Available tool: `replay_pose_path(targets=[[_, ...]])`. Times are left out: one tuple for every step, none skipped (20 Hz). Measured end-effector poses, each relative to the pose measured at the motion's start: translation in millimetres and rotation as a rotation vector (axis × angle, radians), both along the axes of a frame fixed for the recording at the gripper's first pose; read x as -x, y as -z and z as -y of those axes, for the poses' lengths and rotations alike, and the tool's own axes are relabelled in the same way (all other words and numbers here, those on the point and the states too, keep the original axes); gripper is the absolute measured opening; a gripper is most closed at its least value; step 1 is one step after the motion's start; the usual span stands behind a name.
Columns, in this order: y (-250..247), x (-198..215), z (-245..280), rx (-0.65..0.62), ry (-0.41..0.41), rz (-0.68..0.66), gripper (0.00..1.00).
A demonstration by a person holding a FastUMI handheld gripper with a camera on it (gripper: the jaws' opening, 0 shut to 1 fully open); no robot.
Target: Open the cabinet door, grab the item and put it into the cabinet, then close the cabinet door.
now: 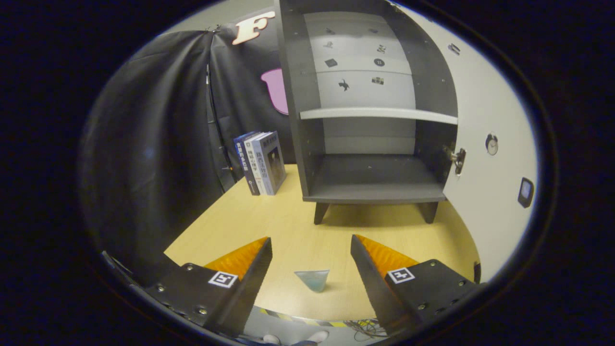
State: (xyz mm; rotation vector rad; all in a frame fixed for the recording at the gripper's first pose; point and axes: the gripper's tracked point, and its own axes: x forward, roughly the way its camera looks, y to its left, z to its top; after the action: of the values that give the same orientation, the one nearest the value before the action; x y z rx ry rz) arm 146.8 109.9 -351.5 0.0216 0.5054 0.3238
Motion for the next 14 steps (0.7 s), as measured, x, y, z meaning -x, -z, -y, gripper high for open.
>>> replay_pose_path(targets=[[13, -1, -1, 0.001, 0.001, -0.020, 0.98], [27, -1, -2, 0.000, 0.001, -0.043, 0.98], [39, 0, -3, 0.003, 0.002, -0.065, 0.98], [52, 0, -4, 0.006, 0.004, -0.085, 0.98], [63, -1, -5, 0.010, 0.006, -0.103, 0.98], [76, 0, -4, 0.023, 0.016, -0.125, 0.97], [86, 1, -5, 0.033, 0.013, -0.144, 0.98], [97, 1, -6, 0.037, 0.014, -0.159, 0.98], [104, 1, -9, 0.029, 0.013, -0.172, 0.98], [111, 1, -8, 0.024, 0.017, -0.176, 0.98], [115, 1, -8, 0.020, 0.018, -0.180, 0.97], [118, 0, -6, 0.021, 0.028, -0.174, 0.92], [117, -4, -5, 0.014, 0.034, -0.168, 0.78], [115, -3, -1, 0.015, 0.051, -0.169, 0.65]])
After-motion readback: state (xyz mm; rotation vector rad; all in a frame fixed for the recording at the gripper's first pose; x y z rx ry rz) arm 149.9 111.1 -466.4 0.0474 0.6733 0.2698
